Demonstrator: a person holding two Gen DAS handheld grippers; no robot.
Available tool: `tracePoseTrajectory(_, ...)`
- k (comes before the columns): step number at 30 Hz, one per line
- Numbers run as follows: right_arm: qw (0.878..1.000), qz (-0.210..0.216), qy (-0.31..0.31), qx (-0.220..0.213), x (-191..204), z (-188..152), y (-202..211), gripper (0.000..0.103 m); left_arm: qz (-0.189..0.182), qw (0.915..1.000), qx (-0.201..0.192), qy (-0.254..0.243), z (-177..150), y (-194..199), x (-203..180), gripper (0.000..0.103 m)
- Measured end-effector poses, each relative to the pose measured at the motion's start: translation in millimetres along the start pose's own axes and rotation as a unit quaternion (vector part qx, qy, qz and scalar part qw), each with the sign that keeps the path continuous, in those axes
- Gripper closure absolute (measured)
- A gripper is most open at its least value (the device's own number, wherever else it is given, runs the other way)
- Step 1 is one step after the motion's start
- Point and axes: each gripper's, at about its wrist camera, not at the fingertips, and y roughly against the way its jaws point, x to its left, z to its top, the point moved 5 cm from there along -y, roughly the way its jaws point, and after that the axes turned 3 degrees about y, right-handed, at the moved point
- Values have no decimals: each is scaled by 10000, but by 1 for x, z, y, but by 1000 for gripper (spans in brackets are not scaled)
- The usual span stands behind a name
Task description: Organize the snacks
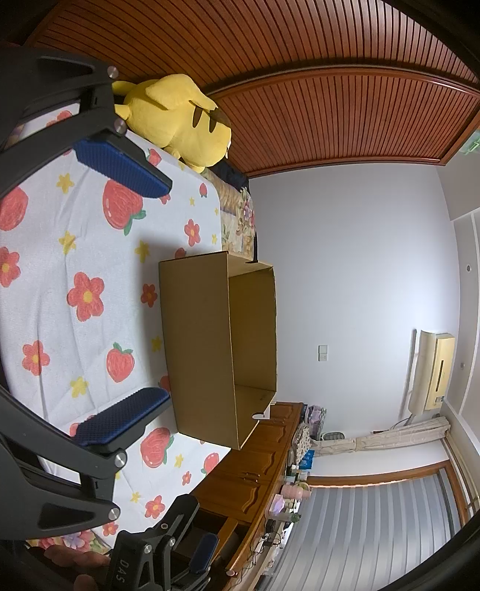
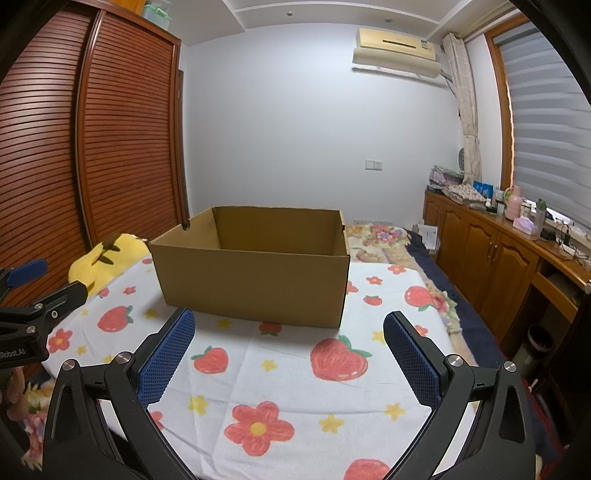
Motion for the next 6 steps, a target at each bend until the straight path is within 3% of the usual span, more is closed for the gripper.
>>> tracePoseTrajectory(6,10000,-3,-4,-3,0,0,0,0,18,10000,13,8,0,1,0,0)
